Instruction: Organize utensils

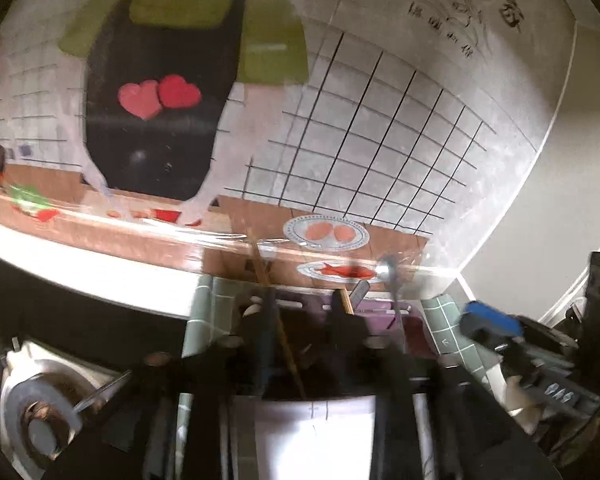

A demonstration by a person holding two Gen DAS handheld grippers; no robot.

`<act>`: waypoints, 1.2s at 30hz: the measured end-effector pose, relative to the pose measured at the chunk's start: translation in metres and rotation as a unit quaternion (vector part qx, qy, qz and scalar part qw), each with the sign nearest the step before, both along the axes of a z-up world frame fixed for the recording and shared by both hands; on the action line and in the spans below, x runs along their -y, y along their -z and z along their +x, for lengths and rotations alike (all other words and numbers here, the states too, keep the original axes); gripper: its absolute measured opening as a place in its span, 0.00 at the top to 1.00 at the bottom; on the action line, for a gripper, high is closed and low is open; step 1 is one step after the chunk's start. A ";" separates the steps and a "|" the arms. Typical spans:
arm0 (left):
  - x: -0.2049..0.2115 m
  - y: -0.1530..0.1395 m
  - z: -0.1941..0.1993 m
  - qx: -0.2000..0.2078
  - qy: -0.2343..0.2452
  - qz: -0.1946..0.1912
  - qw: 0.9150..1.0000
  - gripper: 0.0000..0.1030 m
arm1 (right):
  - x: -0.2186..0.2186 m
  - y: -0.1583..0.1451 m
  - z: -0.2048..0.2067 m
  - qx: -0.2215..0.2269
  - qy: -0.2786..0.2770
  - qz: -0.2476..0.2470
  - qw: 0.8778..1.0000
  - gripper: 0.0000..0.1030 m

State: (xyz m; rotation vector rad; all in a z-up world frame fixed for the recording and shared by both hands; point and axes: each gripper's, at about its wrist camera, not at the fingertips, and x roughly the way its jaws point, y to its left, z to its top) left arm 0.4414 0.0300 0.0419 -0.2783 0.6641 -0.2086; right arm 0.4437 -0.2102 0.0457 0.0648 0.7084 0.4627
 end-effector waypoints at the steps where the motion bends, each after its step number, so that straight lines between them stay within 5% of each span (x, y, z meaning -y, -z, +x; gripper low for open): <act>1: -0.001 -0.006 -0.012 0.008 -0.007 0.002 1.000 0.65 | 0.005 -0.006 -0.008 0.006 0.005 0.006 1.000 0.67; 8: 0.010 -0.024 -0.124 0.044 -0.027 0.037 0.998 0.60 | 0.027 -0.035 -0.107 0.065 0.019 0.016 0.998 0.61; 16: 0.028 -0.004 -0.214 0.010 -0.042 0.031 0.999 0.59 | 0.027 -0.030 -0.183 0.071 -0.012 0.002 0.997 0.61; 21: 0.045 0.007 -0.253 0.028 -0.062 0.094 0.993 0.59 | 0.027 -0.007 -0.213 0.050 -0.010 0.001 0.999 0.61; 28: 0.053 0.004 -0.284 0.019 -0.109 0.109 0.988 0.59 | 0.022 0.005 -0.251 0.046 -0.013 0.009 0.999 0.61; 36: 0.061 -0.002 -0.296 0.023 -0.098 0.123 0.987 0.59 | 0.011 0.003 -0.275 0.064 -0.020 -0.019 0.998 0.61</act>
